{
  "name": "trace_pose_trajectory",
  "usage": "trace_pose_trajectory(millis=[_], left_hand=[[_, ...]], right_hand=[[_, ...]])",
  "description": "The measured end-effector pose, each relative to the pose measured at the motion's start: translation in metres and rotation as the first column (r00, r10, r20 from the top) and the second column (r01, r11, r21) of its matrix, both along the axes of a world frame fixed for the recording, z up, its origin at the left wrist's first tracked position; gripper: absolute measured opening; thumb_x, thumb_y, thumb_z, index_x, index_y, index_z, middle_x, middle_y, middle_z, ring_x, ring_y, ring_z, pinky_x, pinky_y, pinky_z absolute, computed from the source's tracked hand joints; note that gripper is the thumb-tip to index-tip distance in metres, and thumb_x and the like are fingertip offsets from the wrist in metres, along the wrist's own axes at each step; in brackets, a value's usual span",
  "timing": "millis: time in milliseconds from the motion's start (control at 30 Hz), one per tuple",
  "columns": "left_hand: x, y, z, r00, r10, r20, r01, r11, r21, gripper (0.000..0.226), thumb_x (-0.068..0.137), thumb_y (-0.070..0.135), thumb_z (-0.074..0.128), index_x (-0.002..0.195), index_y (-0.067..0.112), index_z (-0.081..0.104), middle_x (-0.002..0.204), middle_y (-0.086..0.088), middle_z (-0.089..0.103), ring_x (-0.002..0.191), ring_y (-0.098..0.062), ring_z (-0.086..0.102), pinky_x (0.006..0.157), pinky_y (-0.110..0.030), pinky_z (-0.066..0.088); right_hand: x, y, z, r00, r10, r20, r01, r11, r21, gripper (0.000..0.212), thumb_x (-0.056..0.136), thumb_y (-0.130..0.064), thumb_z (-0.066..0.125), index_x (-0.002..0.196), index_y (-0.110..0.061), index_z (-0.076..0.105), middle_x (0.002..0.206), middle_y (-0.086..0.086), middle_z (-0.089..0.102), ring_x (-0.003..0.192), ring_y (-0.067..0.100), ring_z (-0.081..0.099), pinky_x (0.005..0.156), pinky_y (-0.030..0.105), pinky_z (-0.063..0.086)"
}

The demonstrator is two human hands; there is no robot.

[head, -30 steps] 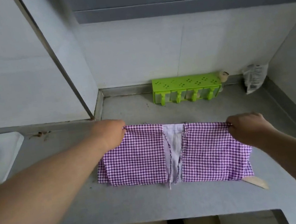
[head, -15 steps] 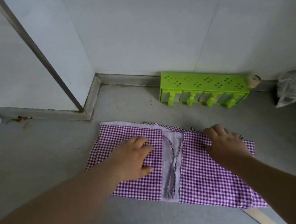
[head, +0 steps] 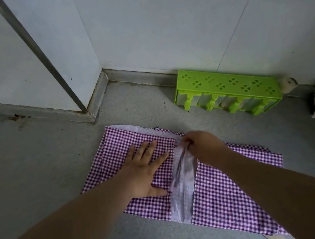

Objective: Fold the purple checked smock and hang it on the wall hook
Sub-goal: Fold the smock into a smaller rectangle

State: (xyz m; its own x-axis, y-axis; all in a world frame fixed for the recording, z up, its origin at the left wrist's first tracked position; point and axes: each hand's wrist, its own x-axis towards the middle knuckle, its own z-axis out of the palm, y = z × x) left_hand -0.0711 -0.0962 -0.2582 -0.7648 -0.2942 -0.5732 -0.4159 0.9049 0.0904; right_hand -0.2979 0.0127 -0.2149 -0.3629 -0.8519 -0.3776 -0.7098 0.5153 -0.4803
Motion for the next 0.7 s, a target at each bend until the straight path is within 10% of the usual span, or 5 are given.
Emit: trace_pose_trajectory(millis=[100, 200, 400, 500, 700], left_hand=[[-0.002, 0.001, 0.000, 1.000, 0.013, 0.004, -0.013, 1.000, -0.011, 0.101, 0.084, 0.097, 0.018, 0.149, 0.048, -0.043, 0.159, -0.005, -0.053, 0.150, -0.031, -0.044, 0.122, -0.067, -0.018], [-0.002, 0.003, 0.002, 0.999, 0.054, 0.004, -0.054, 0.999, -0.002, 0.076, 0.094, 0.085, 0.002, 0.144, 0.052, -0.045, 0.159, -0.003, -0.051, 0.151, -0.030, -0.042, 0.123, -0.066, -0.015], [-0.010, 0.012, 0.009, 0.996, 0.075, -0.042, -0.078, 0.994, -0.070, 0.074, 0.100, 0.075, 0.015, 0.155, 0.053, -0.030, 0.169, -0.009, -0.037, 0.159, -0.035, -0.027, 0.122, -0.073, -0.010], [-0.016, 0.013, 0.010, 0.994, 0.097, -0.043, -0.100, 0.992, -0.077, 0.069, 0.102, 0.071, 0.013, 0.156, 0.054, -0.026, 0.170, -0.008, -0.035, 0.160, -0.035, -0.023, 0.122, -0.073, -0.009], [-0.009, 0.006, 0.010, 0.988, 0.114, -0.100, -0.123, 0.988, -0.097, 0.075, 0.106, 0.061, 0.024, 0.166, 0.037, -0.015, 0.175, -0.007, -0.024, 0.163, -0.029, -0.016, 0.130, -0.055, -0.006]], right_hand=[[-0.033, -0.024, -0.003, 0.719, -0.534, 0.444, 0.584, 0.811, 0.030, 0.015, 0.102, -0.005, 0.056, 0.107, -0.005, 0.070, 0.081, 0.010, 0.071, 0.062, 0.019, 0.070, 0.056, 0.032, 0.061], [-0.058, -0.037, -0.013, 0.404, -0.678, 0.614, 0.802, 0.586, 0.119, 0.017, 0.103, -0.009, 0.059, 0.115, 0.002, 0.063, 0.091, 0.021, 0.071, 0.061, 0.023, 0.071, 0.053, 0.039, 0.061], [-0.043, -0.001, 0.004, 0.789, -0.594, 0.155, 0.613, 0.755, -0.230, 0.064, 0.098, -0.015, 0.057, 0.156, -0.022, 0.031, 0.158, 0.007, 0.034, 0.131, 0.031, 0.052, 0.105, 0.042, 0.049], [-0.005, 0.024, 0.009, 0.924, -0.381, 0.036, 0.362, 0.838, -0.408, 0.056, 0.095, -0.010, 0.058, 0.147, -0.024, 0.042, 0.147, 0.002, 0.037, 0.131, 0.023, 0.050, 0.113, 0.047, 0.045], [0.057, 0.040, -0.024, 0.909, 0.298, -0.290, -0.312, 0.950, -0.002, 0.073, 0.095, -0.047, 0.050, 0.160, -0.030, 0.022, 0.170, 0.001, 0.020, 0.158, 0.022, 0.013, 0.128, 0.050, 0.013]])
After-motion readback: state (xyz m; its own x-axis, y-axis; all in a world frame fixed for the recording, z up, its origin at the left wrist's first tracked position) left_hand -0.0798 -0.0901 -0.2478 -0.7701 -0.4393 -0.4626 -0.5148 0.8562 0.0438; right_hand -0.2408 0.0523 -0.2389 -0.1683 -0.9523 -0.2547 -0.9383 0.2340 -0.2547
